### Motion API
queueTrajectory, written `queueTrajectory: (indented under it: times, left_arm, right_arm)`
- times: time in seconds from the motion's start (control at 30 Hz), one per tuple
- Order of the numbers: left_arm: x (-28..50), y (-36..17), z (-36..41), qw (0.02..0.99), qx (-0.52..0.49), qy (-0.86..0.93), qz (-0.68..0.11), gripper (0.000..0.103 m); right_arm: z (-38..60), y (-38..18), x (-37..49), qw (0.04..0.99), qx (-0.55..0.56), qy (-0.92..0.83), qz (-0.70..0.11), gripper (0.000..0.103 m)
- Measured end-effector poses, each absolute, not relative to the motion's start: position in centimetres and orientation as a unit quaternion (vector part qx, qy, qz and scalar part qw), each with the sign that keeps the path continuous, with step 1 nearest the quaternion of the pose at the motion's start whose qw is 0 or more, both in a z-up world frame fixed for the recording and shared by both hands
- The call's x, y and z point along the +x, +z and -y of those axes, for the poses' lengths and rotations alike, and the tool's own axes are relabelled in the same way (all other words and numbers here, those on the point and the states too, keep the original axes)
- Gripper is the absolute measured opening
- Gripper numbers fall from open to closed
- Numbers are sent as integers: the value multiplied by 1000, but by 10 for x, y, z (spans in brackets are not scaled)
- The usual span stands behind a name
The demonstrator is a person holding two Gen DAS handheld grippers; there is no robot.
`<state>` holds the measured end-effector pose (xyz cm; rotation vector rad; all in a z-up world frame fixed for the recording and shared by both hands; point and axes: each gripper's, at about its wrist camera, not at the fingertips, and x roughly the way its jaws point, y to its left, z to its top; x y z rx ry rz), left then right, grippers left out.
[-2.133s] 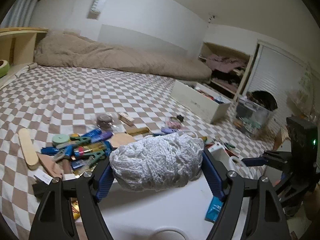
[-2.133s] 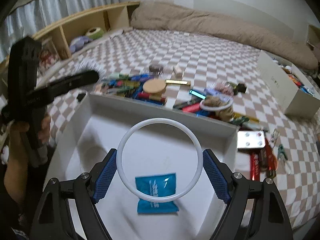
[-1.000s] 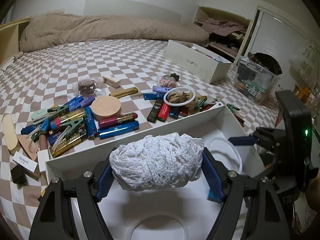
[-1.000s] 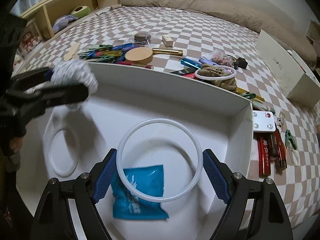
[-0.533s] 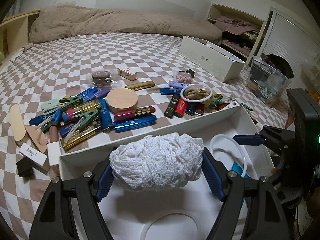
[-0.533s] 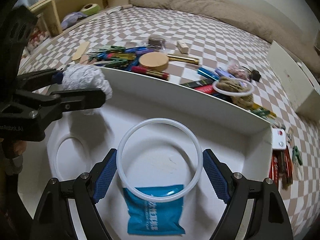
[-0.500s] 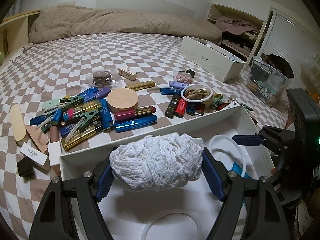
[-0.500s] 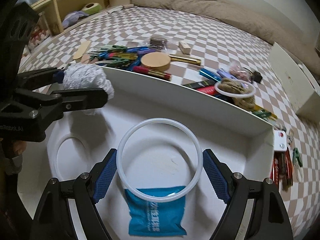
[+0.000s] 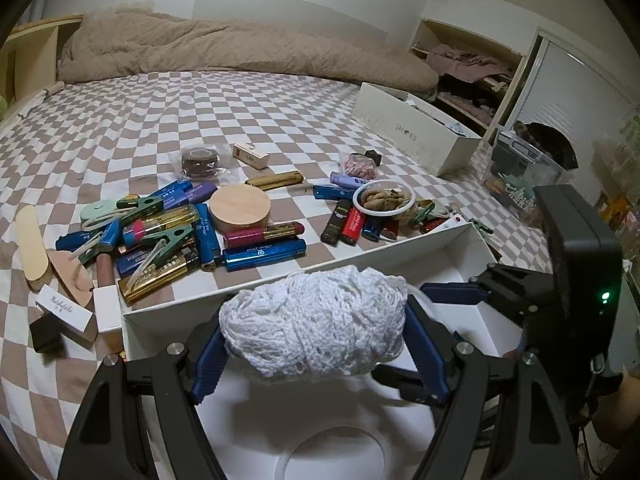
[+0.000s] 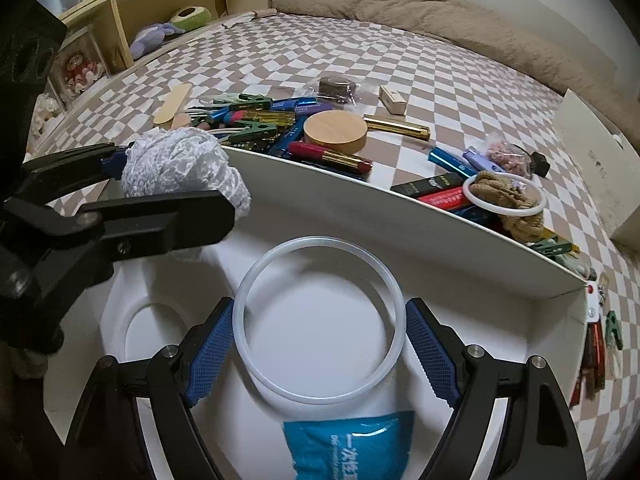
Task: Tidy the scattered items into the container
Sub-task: 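Lower the knit pouch into the tray with the left tool while the right tool lowers the white ring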
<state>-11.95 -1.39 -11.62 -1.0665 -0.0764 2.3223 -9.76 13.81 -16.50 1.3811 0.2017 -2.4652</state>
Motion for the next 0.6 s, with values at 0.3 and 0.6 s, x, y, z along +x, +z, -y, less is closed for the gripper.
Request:
queueTrajectory:
  times: [0.3, 0.6]
  left_arm:
    - [-122, -119, 16, 286, -406, 867, 33, 79]
    - [-122, -125, 11, 274, -415, 867, 16, 79]
  right_arm:
    - [-136, -175, -95, 135, 488, -858, -83, 85]
    - [-155, -179, -82, 111, 502, -854, -78, 85]
